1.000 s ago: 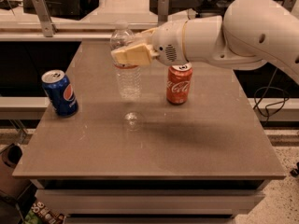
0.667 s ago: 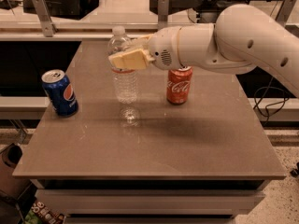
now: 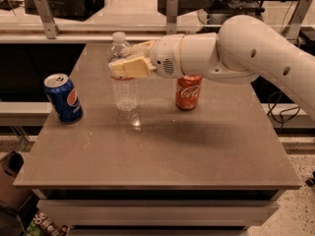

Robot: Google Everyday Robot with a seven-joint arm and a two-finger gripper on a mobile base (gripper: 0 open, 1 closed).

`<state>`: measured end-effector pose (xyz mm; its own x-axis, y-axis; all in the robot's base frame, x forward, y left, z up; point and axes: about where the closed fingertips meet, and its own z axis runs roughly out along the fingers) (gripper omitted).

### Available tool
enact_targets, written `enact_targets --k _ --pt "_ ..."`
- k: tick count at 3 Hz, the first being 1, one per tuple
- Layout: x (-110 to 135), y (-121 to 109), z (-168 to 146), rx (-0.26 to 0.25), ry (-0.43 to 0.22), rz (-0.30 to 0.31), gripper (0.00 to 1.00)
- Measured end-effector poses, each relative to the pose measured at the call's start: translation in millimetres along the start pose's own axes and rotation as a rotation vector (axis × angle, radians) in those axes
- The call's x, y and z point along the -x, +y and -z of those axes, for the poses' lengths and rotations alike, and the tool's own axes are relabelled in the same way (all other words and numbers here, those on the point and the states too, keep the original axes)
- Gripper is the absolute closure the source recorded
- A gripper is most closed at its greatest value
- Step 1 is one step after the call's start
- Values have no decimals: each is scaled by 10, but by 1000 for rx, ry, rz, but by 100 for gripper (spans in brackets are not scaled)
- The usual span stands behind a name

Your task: Move water bottle near pepsi can

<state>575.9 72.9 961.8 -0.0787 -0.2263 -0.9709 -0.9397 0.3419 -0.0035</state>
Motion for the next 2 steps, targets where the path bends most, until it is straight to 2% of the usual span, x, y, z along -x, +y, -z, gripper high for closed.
enact_targets --k 1,2 --pt "42 139 -89 24 -16 26 100" --pt "15 256 -174 46 -25 26 100"
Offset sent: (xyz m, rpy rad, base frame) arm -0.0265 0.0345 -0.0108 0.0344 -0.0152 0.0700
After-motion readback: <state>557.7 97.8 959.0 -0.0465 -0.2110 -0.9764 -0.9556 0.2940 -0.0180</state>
